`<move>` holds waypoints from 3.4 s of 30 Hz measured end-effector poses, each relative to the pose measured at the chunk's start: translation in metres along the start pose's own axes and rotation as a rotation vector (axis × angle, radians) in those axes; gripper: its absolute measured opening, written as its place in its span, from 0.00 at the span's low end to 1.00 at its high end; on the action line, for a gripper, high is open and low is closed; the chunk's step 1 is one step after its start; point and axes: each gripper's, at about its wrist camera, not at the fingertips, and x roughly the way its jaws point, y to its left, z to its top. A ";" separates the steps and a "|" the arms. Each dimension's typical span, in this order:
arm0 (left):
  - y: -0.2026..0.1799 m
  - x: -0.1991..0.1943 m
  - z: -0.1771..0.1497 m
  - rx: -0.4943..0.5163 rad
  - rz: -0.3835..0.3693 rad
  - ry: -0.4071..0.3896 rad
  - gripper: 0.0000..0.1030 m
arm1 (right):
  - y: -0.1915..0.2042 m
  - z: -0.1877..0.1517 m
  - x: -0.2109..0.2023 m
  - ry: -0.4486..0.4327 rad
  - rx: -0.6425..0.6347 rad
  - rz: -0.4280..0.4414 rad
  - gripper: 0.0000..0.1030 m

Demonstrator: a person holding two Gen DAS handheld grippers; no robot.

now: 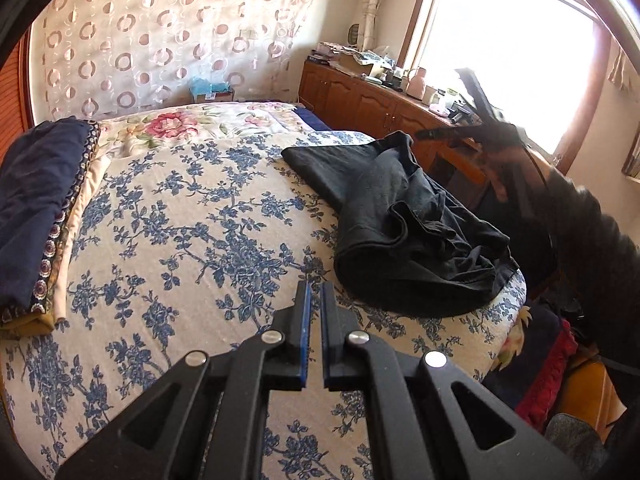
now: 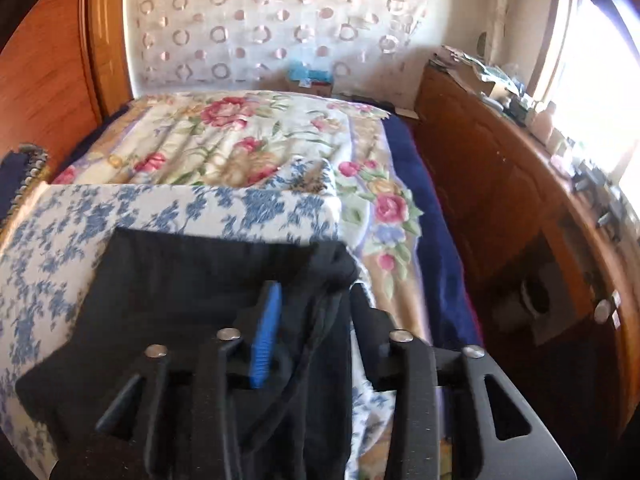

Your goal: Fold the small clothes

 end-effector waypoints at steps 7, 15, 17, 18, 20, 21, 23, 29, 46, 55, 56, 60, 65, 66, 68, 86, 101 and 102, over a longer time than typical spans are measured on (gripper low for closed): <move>-0.008 0.008 0.007 0.013 -0.009 -0.003 0.00 | 0.033 -0.077 -0.048 -0.032 0.013 0.171 0.43; -0.016 0.024 0.015 0.017 0.001 0.009 0.00 | 0.070 -0.120 -0.061 -0.033 0.125 0.344 0.44; -0.018 0.023 0.014 0.021 -0.001 0.010 0.00 | 0.079 -0.122 -0.062 -0.031 0.115 0.340 0.44; -0.019 0.023 0.013 0.022 -0.003 0.009 0.00 | 0.081 -0.124 -0.064 -0.033 0.109 0.322 0.44; -0.020 0.021 0.012 0.022 -0.012 0.004 0.00 | 0.080 -0.127 -0.066 -0.048 0.105 0.262 0.44; -0.020 0.020 0.012 0.021 -0.015 0.003 0.00 | 0.076 -0.129 -0.064 -0.045 0.135 0.253 0.44; -0.021 0.021 0.011 0.022 -0.020 0.002 0.00 | 0.068 -0.130 -0.060 -0.032 0.186 0.268 0.44; -0.020 0.022 0.006 0.018 -0.024 0.010 0.00 | 0.076 -0.132 -0.058 -0.043 0.230 0.352 0.44; -0.018 0.023 -0.001 0.003 -0.041 0.015 0.00 | 0.069 -0.143 -0.108 -0.167 0.129 0.241 0.05; -0.021 0.024 0.002 0.012 -0.039 0.012 0.00 | 0.048 -0.165 -0.069 -0.048 0.200 0.153 0.52; -0.021 0.025 0.003 0.011 -0.038 0.012 0.00 | 0.047 -0.166 -0.067 -0.046 0.208 0.166 0.53; -0.019 0.033 0.008 0.015 -0.028 0.021 0.00 | 0.049 -0.167 -0.063 -0.031 0.215 0.215 0.53; -0.020 0.037 0.008 0.014 -0.028 0.025 0.00 | 0.059 -0.162 -0.062 -0.028 0.180 0.217 0.49; -0.021 0.037 0.007 0.013 -0.030 0.026 0.00 | 0.062 -0.161 -0.061 -0.024 0.172 0.217 0.48; -0.020 0.037 0.006 0.010 -0.030 0.028 0.00 | 0.065 -0.161 -0.058 -0.016 0.154 0.199 0.44; -0.023 0.027 0.010 0.014 -0.036 0.009 0.00 | 0.040 -0.137 -0.151 -0.202 0.068 0.259 0.06; -0.050 0.037 0.018 0.046 -0.083 0.032 0.00 | -0.037 -0.190 -0.122 -0.065 0.135 0.101 0.06; -0.052 0.039 0.017 0.046 -0.092 0.041 0.00 | -0.036 -0.191 -0.121 -0.067 0.137 0.113 0.06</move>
